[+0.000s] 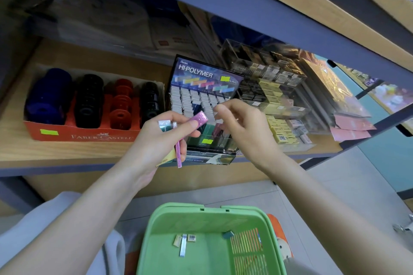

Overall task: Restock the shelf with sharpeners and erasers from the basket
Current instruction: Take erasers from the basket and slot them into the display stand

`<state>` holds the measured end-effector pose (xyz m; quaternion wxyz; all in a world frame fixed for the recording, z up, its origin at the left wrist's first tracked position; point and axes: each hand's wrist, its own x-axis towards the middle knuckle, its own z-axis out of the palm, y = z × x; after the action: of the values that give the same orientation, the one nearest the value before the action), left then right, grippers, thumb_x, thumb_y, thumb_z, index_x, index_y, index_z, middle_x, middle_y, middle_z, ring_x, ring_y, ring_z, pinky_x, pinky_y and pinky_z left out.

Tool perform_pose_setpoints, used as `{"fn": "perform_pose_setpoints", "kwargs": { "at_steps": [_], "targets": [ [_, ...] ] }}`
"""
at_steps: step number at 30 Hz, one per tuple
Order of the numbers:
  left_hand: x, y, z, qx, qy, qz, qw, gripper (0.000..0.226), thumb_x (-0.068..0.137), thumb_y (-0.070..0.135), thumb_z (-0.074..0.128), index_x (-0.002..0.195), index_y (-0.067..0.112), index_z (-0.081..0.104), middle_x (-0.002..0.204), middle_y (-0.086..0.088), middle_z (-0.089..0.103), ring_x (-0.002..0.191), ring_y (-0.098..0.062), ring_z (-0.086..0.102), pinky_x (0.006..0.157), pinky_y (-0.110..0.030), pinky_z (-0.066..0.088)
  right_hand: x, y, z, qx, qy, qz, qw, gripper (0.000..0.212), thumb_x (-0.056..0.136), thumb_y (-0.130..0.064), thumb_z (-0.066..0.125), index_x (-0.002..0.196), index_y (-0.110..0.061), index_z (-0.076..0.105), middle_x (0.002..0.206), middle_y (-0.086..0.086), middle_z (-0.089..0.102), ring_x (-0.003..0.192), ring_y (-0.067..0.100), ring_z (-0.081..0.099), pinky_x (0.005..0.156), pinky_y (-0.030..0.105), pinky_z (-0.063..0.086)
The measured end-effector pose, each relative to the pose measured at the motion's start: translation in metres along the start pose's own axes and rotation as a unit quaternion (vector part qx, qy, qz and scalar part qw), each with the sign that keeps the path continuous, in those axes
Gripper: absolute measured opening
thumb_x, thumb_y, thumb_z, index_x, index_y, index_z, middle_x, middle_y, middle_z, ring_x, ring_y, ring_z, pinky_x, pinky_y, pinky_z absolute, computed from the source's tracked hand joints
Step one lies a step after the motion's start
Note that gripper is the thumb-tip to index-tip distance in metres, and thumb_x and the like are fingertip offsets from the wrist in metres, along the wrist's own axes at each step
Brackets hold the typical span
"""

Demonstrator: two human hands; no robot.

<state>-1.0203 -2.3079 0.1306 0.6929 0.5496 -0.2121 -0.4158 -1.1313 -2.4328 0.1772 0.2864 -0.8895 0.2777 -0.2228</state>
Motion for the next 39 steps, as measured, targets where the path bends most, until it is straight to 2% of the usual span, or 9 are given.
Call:
{"fn": "perform_pose_setpoints", "kwargs": {
  "at_steps": [4,9,14,18,25,27,30,36,39],
  "targets": [
    [0.0,-0.004,0.003,0.013,-0.018,0.003,1.0,0.011,0.083,0.013,0.069,0.09,0.004,0.067,0.056,-0.008,0.054,0.047,-0.019,0.044,0.048,-0.028,0.039,-0.012,-0.015,0.003,0.112,-0.086,0.035,0.989,0.008,0.088,-0.017,0.065,0.084,-0.024,0.066,0.071,-0.004,0.068,0.067,0.008,0.063,0.066,0.024,0.054],
    [0.001,-0.005,0.003,-0.019,0.014,-0.003,1.0,0.012,0.084,0.014,0.069,0.092,0.005,0.066,0.055,-0.007,0.05,0.046,-0.014,0.045,0.044,-0.022,0.042,-0.017,-0.011,-0.004,0.245,-0.034,0.105,0.963,0.004,0.085,-0.007,0.067,0.084,-0.011,0.066,0.071,0.008,0.068,0.062,0.01,0.065,0.062,0.019,0.054],
    [0.001,-0.006,0.005,0.01,0.025,0.019,0.999,0.014,0.08,0.017,0.073,0.089,0.007,0.068,0.052,-0.007,0.051,0.044,-0.015,0.045,0.051,-0.027,0.041,-0.029,-0.002,-0.001,0.065,-0.114,0.072,0.989,0.012,0.081,-0.014,0.073,0.085,-0.023,0.066,0.074,-0.007,0.068,0.063,-0.002,0.058,0.062,0.018,0.047],
    [-0.003,-0.008,0.011,0.026,-0.011,-0.003,1.0,0.015,0.082,0.018,0.071,0.089,0.008,0.064,0.048,-0.005,0.049,0.041,-0.017,0.044,0.044,-0.023,0.041,-0.031,-0.003,0.003,0.013,-0.124,0.017,0.992,0.021,0.08,-0.006,0.071,0.091,-0.022,0.061,0.081,-0.007,0.064,0.061,0.004,0.053,0.059,0.014,0.041],
    [0.0,-0.005,0.008,-0.075,0.01,-0.035,0.997,0.025,0.087,0.023,0.064,0.067,0.011,0.052,0.049,0.0,0.044,0.042,-0.012,0.042,0.042,-0.022,0.041,-0.014,0.01,-0.018,0.017,0.02,0.047,0.999,0.01,0.091,-0.012,0.058,0.09,-0.022,0.055,0.08,-0.003,0.066,0.073,0.015,0.068,0.069,0.035,0.055],
    [-0.001,-0.004,0.008,-0.101,0.017,-0.039,0.994,0.025,0.087,0.023,0.063,0.068,0.01,0.051,0.05,0.001,0.043,0.043,-0.011,0.042,0.041,-0.02,0.042,-0.008,0.02,-0.021,-0.031,0.015,0.054,0.998,0.004,0.095,-0.016,0.054,0.094,-0.02,0.053,0.08,-0.006,0.063,0.074,0.015,0.068,0.062,0.024,0.051],
    [0.0,-0.002,0.008,-0.118,0.02,-0.041,0.992,0.026,0.087,0.025,0.062,0.068,0.011,0.052,0.052,0.001,0.043,0.043,-0.009,0.043,0.041,-0.019,0.042,-0.004,0.031,-0.02,-0.091,-0.028,0.026,0.995,0.009,0.096,-0.014,0.054,0.1,-0.019,0.049,0.073,-0.017,0.059,0.063,-0.007,0.056,0.054,0.01,0.038],
    [0.002,0.0,0.008,-0.125,0.05,-0.032,0.99,0.027,0.088,0.027,0.061,0.069,0.012,0.05,0.052,0.001,0.045,0.043,-0.009,0.044,0.042,-0.019,0.044,0.005,0.038,-0.01,-0.115,-0.059,-0.045,0.991,0.01,0.085,-0.007,0.068,0.089,-0.013,0.06,0.08,-0.005,0.059,0.067,-0.015,0.053,0.064,0.004,0.039],
    [0.003,0.001,0.006,-0.131,0.069,-0.018,0.989,0.026,0.088,0.028,0.06,0.07,0.013,0.05,0.05,0.002,0.046,0.042,-0.009,0.046,0.044,-0.02,0.045,0.01,0.042,-0.004,-0.136,-0.026,-0.077,0.987,0.013,0.08,-0.005,0.072,0.088,-0.011,0.063,0.084,-0.006,0.054,0.066,-0.006,0.054,0.068,0.013,0.044]
  ]
}}
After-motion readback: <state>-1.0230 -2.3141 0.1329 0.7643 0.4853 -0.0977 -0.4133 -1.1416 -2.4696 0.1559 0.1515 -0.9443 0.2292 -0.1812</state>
